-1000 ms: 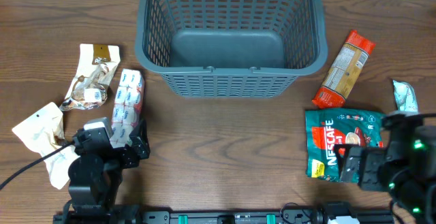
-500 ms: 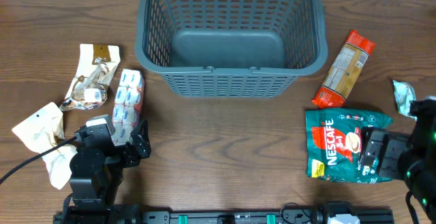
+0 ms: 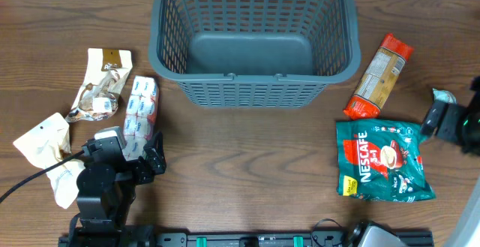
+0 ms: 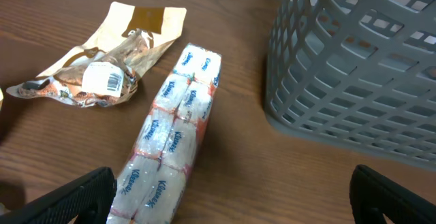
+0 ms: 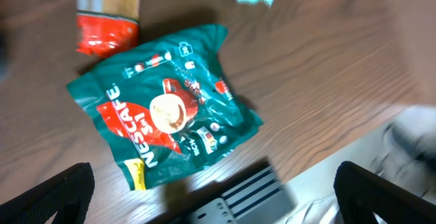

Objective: Pack container
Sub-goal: 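Move the right gripper over the green Nescafé pouch and lower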

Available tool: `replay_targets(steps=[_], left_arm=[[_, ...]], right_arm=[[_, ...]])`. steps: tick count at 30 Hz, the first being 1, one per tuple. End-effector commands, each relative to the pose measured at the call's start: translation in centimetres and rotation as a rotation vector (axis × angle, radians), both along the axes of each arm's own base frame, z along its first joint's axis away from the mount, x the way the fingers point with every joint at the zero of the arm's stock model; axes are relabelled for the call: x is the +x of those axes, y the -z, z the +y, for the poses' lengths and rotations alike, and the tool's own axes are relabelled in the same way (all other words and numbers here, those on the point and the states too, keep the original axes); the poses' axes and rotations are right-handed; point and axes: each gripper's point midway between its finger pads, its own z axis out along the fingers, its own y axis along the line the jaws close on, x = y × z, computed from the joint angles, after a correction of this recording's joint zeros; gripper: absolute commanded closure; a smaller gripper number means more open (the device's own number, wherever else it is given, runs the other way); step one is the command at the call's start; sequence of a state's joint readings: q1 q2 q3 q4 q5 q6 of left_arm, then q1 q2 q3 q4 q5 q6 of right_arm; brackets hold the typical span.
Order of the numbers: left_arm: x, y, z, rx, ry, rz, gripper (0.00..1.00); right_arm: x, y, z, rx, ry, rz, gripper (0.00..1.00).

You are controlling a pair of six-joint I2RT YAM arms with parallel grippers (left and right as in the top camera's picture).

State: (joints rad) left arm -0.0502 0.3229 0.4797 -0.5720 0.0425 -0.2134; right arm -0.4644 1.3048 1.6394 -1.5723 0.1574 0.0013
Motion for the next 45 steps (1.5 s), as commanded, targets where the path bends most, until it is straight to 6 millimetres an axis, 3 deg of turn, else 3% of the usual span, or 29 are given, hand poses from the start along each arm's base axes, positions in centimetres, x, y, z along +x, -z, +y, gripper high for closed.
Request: replay_targets(steps=[1,7,12,29,36,45], left_arm=[[0.1,-1.0,-0.1,-0.007,0.003,-0.023,0.01],[0.1,-1.0,-0.1,-0.006,0.000,-0.023,0.01],[0.1,-1.0,0.0,-0.005,-0.001,-0.023,0.01],[0.2,-0.8,0.5,0.010,-0.027,-0.011,0.01],[0.2,-0.8,0.5,0.010,-0.028,-0.011,0.01],[0.2,-0.8,0.5,0.010,-0.028,-0.011,0.01]], right_arm=[[0.7,2.7,-1.5,0.155,0.031,0.036,0.01],[1.7,5.3,-3.1,0.309,0.066,0.025,0.03],[3.1,6.6,-2.4,0.366,-0.015,-0.024,0.05],[0.7,16.0,-2.5,0.298,0.083,-0.031,0.01],[1.3,19.8,-3.0,0.270,0.100,-0.078,0.01],[2.3,21.3,-3.5,0.239,0.098,-0.144,0.01]])
